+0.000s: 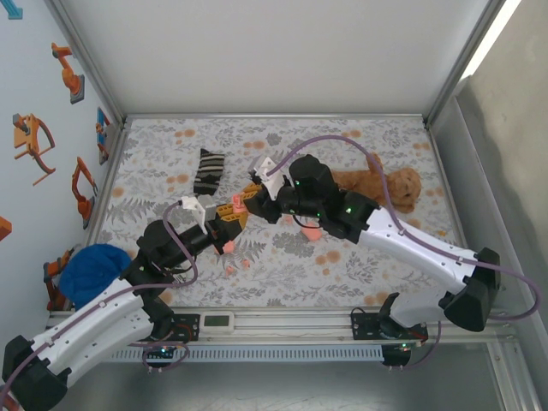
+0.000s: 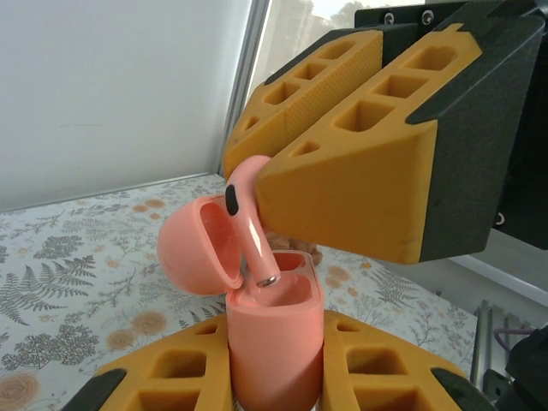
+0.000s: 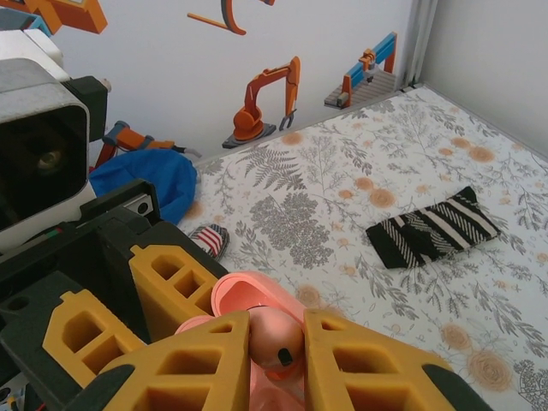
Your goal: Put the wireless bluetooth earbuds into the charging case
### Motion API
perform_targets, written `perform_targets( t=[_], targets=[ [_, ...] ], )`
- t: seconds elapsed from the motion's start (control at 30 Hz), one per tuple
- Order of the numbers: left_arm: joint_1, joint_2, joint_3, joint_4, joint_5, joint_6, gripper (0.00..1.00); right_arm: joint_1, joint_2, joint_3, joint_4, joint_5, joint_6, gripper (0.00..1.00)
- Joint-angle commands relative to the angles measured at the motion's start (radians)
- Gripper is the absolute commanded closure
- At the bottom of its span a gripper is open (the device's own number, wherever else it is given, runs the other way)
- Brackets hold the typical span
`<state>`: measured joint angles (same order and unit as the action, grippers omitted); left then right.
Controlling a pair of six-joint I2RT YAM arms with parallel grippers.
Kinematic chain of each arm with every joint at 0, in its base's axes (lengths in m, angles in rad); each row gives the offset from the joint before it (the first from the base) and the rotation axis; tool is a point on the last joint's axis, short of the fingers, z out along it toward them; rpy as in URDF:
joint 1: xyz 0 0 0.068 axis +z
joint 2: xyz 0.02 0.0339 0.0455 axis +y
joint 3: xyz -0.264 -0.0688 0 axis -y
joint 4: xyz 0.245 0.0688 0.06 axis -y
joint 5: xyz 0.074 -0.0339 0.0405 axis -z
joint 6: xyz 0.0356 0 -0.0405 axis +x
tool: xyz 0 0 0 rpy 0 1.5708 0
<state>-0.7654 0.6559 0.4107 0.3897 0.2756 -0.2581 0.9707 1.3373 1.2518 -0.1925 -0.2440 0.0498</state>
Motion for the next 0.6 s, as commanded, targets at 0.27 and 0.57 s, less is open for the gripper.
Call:
perform_targets(
  t=[0.27, 0.57],
  targets=[
    [-0.004, -0.013, 0.028, 0.029, 0.018, 0.010, 1.00, 0.018, 0.016, 0.012, 0.007, -0.006, -0.029, 0.80],
    [-0.003, -0.023, 0.028, 0.020, 0.013, 0.011, 1.00, 0.018, 0.012, 0.015, -0.021, -0.058, -0.034, 0.79]
  ],
)
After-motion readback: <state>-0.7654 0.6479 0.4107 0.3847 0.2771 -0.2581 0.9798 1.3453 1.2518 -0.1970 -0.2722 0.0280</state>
